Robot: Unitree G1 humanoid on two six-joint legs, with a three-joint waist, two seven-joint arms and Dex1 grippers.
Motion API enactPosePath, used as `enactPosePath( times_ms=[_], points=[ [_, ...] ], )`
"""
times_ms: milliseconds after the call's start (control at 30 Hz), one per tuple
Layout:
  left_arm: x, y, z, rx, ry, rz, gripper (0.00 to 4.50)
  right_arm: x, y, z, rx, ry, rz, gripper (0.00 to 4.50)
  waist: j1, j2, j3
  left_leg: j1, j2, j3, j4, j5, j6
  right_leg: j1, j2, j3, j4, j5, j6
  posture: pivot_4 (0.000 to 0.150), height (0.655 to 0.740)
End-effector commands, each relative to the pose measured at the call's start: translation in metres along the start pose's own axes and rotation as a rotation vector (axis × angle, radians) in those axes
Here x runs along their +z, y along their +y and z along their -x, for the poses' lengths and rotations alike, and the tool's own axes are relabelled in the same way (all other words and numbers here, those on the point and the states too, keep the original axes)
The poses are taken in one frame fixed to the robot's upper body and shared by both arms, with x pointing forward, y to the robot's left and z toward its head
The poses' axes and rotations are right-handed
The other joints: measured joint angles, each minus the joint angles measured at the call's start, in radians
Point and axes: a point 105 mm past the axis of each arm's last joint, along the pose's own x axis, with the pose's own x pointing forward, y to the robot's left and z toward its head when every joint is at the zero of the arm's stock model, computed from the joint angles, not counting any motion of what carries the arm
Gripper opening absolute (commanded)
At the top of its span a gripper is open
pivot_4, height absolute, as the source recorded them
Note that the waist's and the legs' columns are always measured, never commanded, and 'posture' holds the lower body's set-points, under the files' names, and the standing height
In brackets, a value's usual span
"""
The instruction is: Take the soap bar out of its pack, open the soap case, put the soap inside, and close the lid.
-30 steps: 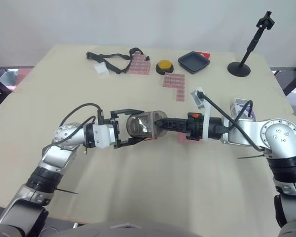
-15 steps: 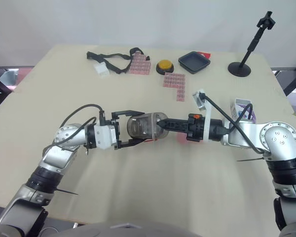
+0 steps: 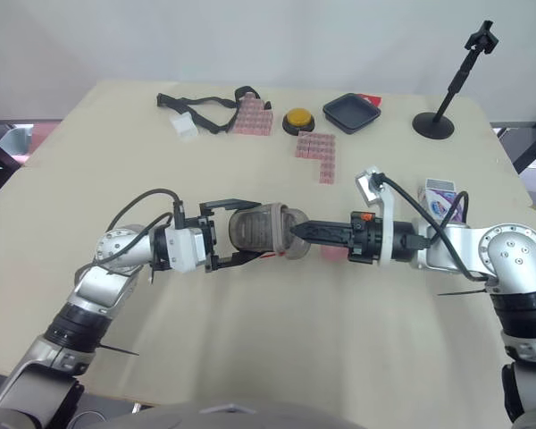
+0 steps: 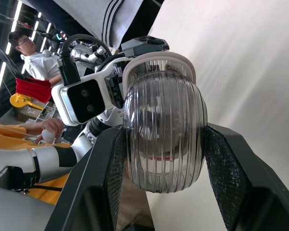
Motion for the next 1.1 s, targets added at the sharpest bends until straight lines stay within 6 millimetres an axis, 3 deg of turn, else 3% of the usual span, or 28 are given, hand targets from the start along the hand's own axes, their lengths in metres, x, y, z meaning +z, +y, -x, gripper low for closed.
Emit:
enactPosePath(
  times_ms=[33, 133, 400, 700, 933, 1100],
  points=[
    [0.001, 0.000, 0.002, 0.004, 0.008, -0.006, 3.47, 0.005, 0.017, 0.002, 0.064, -0.004, 0.041, 1.99, -0.001, 0.000, 0.000, 0.000, 0.000, 0.000, 0.000, 0.000, 0.000, 0.000, 0.000, 0.000, 0.000, 0.000, 0.000, 0.150, 0.7287],
    [0.000, -0.002, 0.002, -0.001, 0.012, 0.000, 3.47, 0.010, 0.012, 0.009, 0.021, -0.022, 0.039, 1.99, 0.001, 0.000, 0.000, 0.000, 0.000, 0.000, 0.000, 0.000, 0.000, 0.000, 0.000, 0.000, 0.000, 0.000, 0.000, 0.150, 0.7287],
    [-0.002, -0.007, 0.004, -0.024, 0.022, 0.020, 3.47, 0.022, -0.005, 0.051, -0.212, -0.042, 0.045, 1.99, 0.006, 0.000, 0.000, -0.001, 0.000, 0.000, 0.000, 0.000, 0.000, 0.000, 0.000, 0.000, -0.001, 0.000, 0.000, 0.150, 0.7287],
    [-0.005, -0.010, 0.005, -0.039, 0.027, 0.032, 3.47, 0.021, -0.058, 0.114, -0.777, 0.050, 0.139, 1.99, 0.005, 0.000, 0.000, -0.001, 0.000, 0.000, 0.000, 0.000, 0.000, 0.000, 0.000, 0.000, -0.002, 0.000, 0.000, 0.150, 0.7287],
    [-0.006, -0.012, 0.004, -0.055, 0.023, 0.031, 3.47, 0.012, -0.080, 0.135, -1.039, 0.160, 0.206, 1.99, 0.004, 0.000, 0.000, -0.001, 0.000, 0.000, 0.000, 0.000, 0.000, 0.000, 0.000, 0.000, -0.001, 0.000, 0.000, 0.150, 0.7287],
    [-0.006, -0.012, 0.004, -0.059, 0.024, 0.030, 3.47, -0.001, -0.089, 0.138, -1.083, 0.242, 0.068, 1.99, 0.000, 0.000, 0.000, 0.000, 0.000, 0.000, 0.000, 0.000, 0.000, 0.001, 0.000, 0.000, -0.001, 0.000, 0.000, 0.150, 0.7287]
  ],
)
